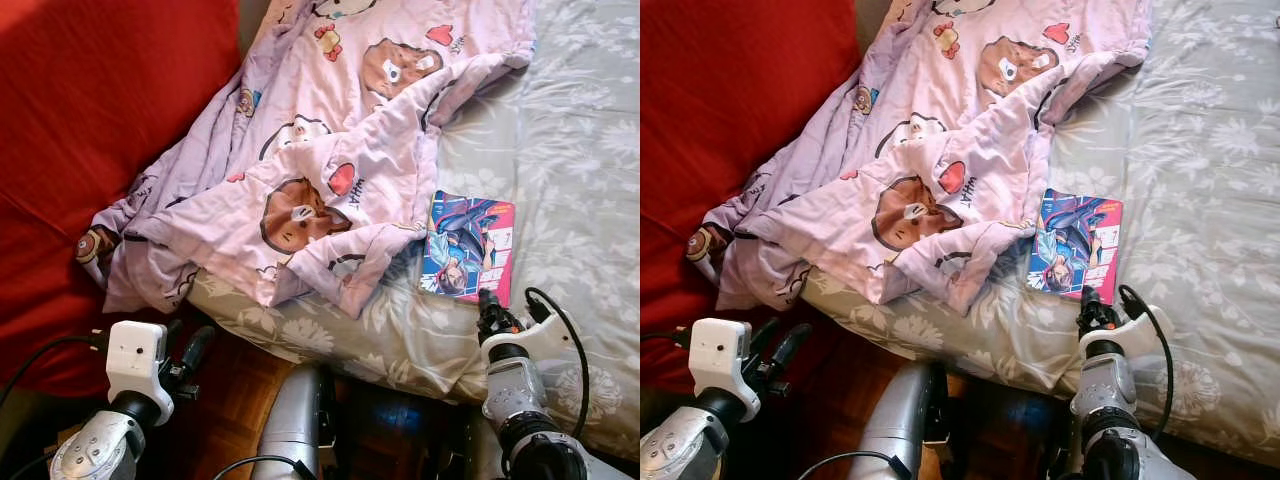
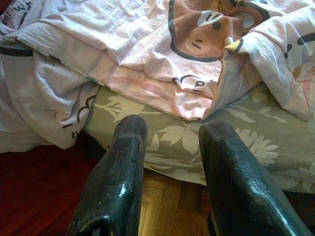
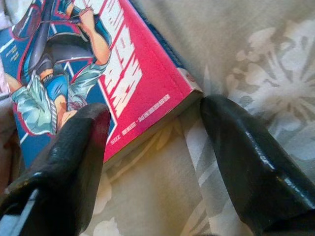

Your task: Clean up the room

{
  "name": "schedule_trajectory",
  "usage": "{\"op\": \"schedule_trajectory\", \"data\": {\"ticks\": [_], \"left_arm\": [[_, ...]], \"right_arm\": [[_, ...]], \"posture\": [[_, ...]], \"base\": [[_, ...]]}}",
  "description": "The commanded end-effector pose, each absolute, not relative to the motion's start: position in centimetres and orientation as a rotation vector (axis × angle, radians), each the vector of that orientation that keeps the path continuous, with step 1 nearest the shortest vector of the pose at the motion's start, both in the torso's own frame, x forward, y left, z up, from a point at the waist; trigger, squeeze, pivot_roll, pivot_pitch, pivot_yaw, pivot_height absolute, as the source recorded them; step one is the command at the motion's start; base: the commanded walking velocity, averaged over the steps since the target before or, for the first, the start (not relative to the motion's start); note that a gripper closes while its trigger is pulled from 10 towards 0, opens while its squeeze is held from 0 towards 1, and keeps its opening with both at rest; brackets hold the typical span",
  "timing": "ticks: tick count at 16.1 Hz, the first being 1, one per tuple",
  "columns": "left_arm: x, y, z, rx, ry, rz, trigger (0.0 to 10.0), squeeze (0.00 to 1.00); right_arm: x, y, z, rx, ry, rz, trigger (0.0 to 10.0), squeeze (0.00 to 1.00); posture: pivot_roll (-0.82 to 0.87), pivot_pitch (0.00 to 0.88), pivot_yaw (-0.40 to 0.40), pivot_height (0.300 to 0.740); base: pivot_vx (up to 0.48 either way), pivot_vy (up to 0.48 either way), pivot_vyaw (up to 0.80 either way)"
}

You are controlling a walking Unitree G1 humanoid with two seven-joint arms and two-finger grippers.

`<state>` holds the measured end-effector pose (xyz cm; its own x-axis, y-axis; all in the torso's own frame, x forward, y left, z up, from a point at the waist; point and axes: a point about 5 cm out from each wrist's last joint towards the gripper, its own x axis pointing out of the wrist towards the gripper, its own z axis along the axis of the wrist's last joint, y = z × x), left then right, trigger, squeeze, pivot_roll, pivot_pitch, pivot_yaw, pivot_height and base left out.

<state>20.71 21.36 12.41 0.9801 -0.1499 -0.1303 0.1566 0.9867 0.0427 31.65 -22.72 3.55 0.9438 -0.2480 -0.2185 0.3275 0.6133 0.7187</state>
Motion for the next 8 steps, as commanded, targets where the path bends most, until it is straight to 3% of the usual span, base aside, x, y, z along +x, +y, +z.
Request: {"op": "schedule_trajectory", "data": {"ticks": [1, 8], "left_arm": [[20.0, 22.4, 12.2, 0.077, 0.159, -0.121, 10.0, 0.00], [19.2, 22.6, 12.5, 0.086, 0.174, -0.117, 10.0, 0.00]], "right_arm": [[30.8, -22.1, 2.2, 0.905, 0.149, -0.363, 10.0, 0.00], [30.6, -23.7, 2.4, 1.040, 0.080, -0.428, 10.0, 0.00]], "posture": [[0.34, 0.395, 0.239, 0.625], [0.36, 0.415, 0.248, 0.625]], "base": [[0.000, 0.000, 0.00], [0.000, 0.000, 0.00]]}}
